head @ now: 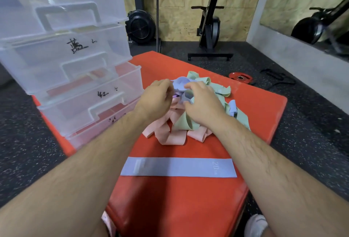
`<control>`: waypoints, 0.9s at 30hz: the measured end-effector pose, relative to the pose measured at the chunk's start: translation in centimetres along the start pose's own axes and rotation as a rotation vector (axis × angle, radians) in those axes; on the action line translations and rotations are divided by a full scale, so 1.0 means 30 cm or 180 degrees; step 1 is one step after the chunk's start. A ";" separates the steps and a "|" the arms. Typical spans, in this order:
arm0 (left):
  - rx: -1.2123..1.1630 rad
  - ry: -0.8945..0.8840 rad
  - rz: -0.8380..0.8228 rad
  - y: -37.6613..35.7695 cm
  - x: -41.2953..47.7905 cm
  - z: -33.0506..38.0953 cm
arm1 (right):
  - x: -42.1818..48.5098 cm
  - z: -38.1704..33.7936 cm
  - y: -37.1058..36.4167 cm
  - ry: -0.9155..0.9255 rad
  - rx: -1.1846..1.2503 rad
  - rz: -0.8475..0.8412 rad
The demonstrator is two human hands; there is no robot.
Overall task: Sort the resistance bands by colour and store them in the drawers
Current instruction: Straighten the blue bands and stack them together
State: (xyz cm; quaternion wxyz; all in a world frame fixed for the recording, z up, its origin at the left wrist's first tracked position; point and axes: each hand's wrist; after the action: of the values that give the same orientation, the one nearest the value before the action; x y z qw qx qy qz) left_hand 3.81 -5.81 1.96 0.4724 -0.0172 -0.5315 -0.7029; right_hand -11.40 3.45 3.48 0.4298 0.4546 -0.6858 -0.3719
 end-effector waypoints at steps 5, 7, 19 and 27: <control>-0.0849 -0.0028 0.0021 0.105 -0.049 0.106 | -0.033 -0.045 0.041 0.0504 0.0895 0.0363; -0.0989 -0.0033 0.0146 0.143 -0.068 0.137 | -0.043 -0.059 0.057 0.0555 0.1193 0.0344; -0.1901 0.0833 0.0145 0.275 -0.099 0.155 | -0.065 -0.125 0.093 0.0633 0.2046 -0.0036; -0.1963 0.1307 0.0293 0.291 -0.149 0.137 | -0.079 -0.077 0.113 0.0488 0.1528 -0.1108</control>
State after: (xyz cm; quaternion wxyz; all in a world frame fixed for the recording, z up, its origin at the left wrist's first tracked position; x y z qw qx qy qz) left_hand 10.27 0.30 7.77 0.5729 -0.0413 -0.1876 -0.7968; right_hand -9.77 6.45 6.76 0.2905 0.6805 -0.6314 -0.2319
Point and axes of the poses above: each hand's wrist, its own x-axis towards the middle knuckle, its own y-axis out of the back of the hand, z = x × y, and after that the axes turned 7 degrees about -x, right-handed
